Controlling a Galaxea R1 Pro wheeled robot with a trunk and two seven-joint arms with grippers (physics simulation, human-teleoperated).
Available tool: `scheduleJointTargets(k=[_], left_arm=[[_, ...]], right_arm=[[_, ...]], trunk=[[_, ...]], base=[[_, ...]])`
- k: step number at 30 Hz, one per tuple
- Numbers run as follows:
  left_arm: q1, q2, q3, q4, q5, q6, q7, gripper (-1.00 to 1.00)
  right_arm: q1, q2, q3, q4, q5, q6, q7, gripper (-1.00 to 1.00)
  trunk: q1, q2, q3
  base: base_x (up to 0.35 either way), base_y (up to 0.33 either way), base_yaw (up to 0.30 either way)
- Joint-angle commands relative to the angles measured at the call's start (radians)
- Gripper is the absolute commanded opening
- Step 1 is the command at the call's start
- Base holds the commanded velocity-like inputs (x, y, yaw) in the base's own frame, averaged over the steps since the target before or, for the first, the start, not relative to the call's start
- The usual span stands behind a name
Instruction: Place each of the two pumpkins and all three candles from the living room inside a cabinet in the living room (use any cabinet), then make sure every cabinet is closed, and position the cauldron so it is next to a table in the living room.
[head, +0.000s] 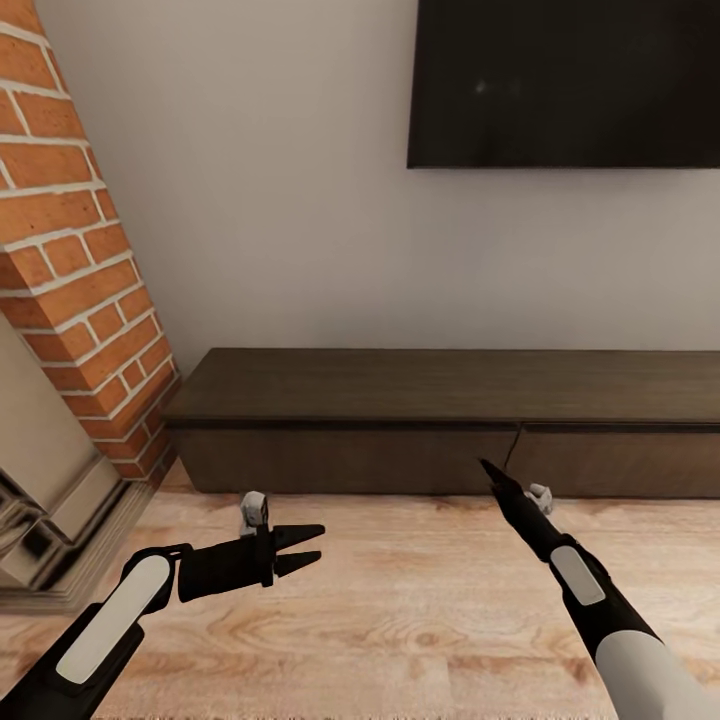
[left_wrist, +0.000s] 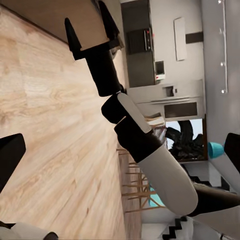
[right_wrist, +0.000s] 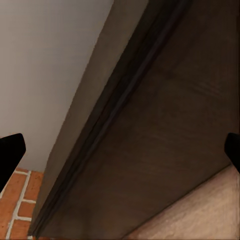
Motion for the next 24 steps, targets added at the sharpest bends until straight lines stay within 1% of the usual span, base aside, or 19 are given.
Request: scheduleJointTargets(k=[1, 6, 10, 15, 19, 21, 23, 24], left_arm=[[-0.001, 0.000, -0.001, 0.000, -0.004, 0.001, -0.007, 1.00], [-0.001, 0.000, -0.015, -0.010, -0.004, 0.001, -0.008, 1.00], [-0.001, 0.000, -0.017, -0.012, -0.004, 0.001, -0.008, 1.00], [-0.001, 0.001, -0.019, -0.014, -0.004, 0.001, -0.008, 1.00], [-0.001, 0.000, -0.019, -0.015, -0.004, 0.001, -0.008, 1.00], [-0.001, 0.000, -0.019, -0.015, -0.004, 0.001, -0.008, 1.00], [-0.001, 0.000, -0.019, -0.015, -0.004, 0.001, -0.008, 1.00], [-0.001, 0.000, -0.019, -0.015, -0.004, 0.001, -0.008, 1.00]], right_arm=[[0.000, -0.001, -0.003, 0.004, -0.011, 0.007, 0.007, 1.00], [0.000, -0.001, -0.003, 0.000, -0.017, 0.011, 0.011, 1.00], [0.000, -0.001, -0.004, -0.004, -0.020, 0.022, 0.005, 1.00], [0.000, 0.000, -0.011, -0.004, -0.024, 0.075, 0.001, 1.00], [0.000, -0.001, -0.016, -0.005, -0.023, 0.071, 0.011, 1.00], [0.000, -0.001, -0.017, -0.005, -0.023, 0.070, 0.018, 1.00], [0.000, -0.001, -0.019, -0.004, -0.023, 0.069, 0.056, 1.00], [0.000, -0.002, -0.025, -0.001, -0.023, 0.069, 0.123, 1.00]], trunk=[[0.000, -0.001, -0.005], [0.002, -0.002, -0.024], [0.004, -0.003, -0.040], [0.006, -0.004, -0.059], [0.008, -0.005, -0.074], [0.008, -0.005, -0.074], [0.008, -0.005, -0.074], [0.008, -0.005, -0.074]], base=[[0.000, 0.000, 0.000], [0.000, 0.000, 0.000], [0.000, 0.000, 0.000], [0.000, 0.000, 0.000], [0.000, 0.000, 0.000], [0.000, 0.000, 0.000], [0.000, 0.000, 0.000], [0.000, 0.000, 0.000]])
